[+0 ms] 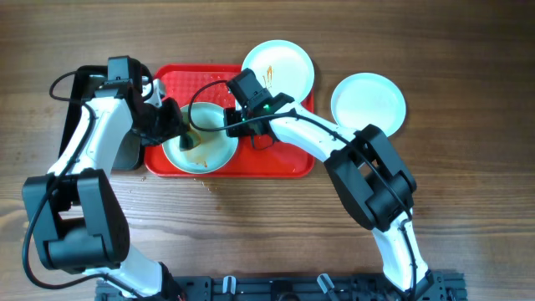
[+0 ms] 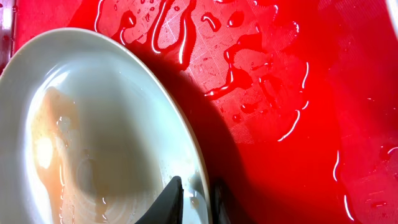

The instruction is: Clean dirty plates on tray and stack at the side

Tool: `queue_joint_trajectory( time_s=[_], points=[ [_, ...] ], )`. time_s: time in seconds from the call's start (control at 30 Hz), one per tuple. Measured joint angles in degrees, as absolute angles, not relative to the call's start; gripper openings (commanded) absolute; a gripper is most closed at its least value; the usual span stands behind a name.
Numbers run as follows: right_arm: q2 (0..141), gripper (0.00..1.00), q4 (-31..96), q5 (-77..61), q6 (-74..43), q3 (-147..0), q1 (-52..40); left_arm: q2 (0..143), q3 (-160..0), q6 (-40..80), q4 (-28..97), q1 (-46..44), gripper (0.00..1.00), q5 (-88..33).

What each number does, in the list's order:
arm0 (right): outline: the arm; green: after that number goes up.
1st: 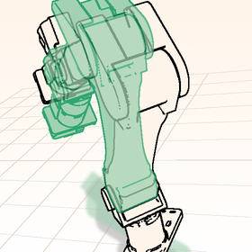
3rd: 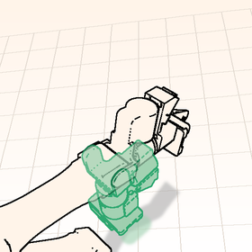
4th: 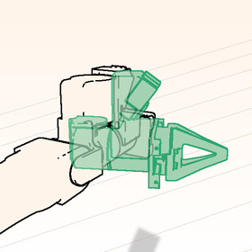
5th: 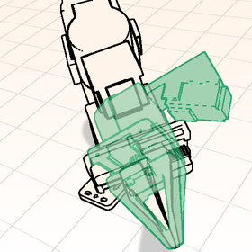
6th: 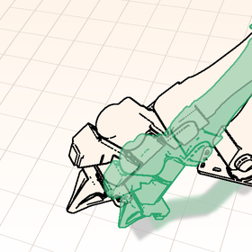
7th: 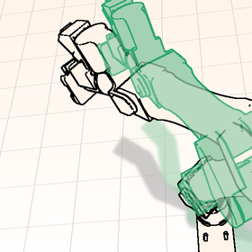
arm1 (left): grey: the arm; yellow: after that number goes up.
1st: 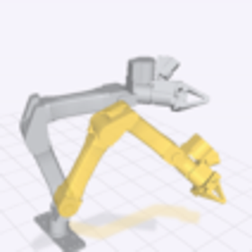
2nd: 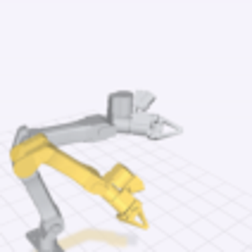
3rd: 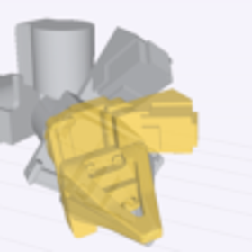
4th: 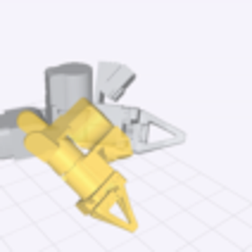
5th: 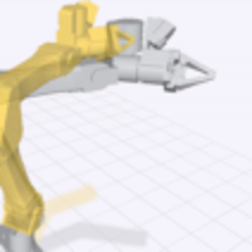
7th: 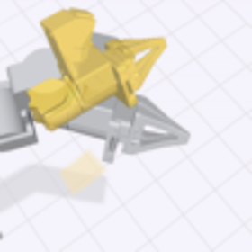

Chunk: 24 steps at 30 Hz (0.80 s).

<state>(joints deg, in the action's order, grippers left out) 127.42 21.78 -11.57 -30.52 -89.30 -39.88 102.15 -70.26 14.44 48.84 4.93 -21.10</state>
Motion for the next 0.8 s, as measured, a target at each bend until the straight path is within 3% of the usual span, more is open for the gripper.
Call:
queue_joint_trajectory(
  time_s=[0.1,0.17,0.33,0.53,0.67,0.8],
  points=[
    [127.42,0.17,22.28,-11.66,-30.55,-89.30,-39.88,102.15,-70.39,14.09,49.06,4.99,0.04,-16.12],
    [127.57,0.04,22.98,-12.62,-30.57,-89.32,-39.81,102.19,-73.41,13.78,52.16,5.67,0.04,-14.02],
    [128.03,0.05,24.21,-15.70,-31.88,-89.65,-39.57,102.06,-83.81,13.56,53.58,8.91,0.04,-13.04],
    [125.64,0.04,27.33,-16.60,-28.40,-89.62,-36.12,102.04,-84.23,13.54,53.65,12.10,0.04,-8.32],
    [112.40,0.04,30.70,-1.21,-21.39,-89.67,-36.03,102.04,-84.23,13.54,53.80,12.47,0.04,-7.31],
    [108.31,0.04,31.14,26.20,-13.52,-89.82,-43.18,102.04,-83.83,13.54,54.02,12.45,0.04,-7.27]
  ],
)
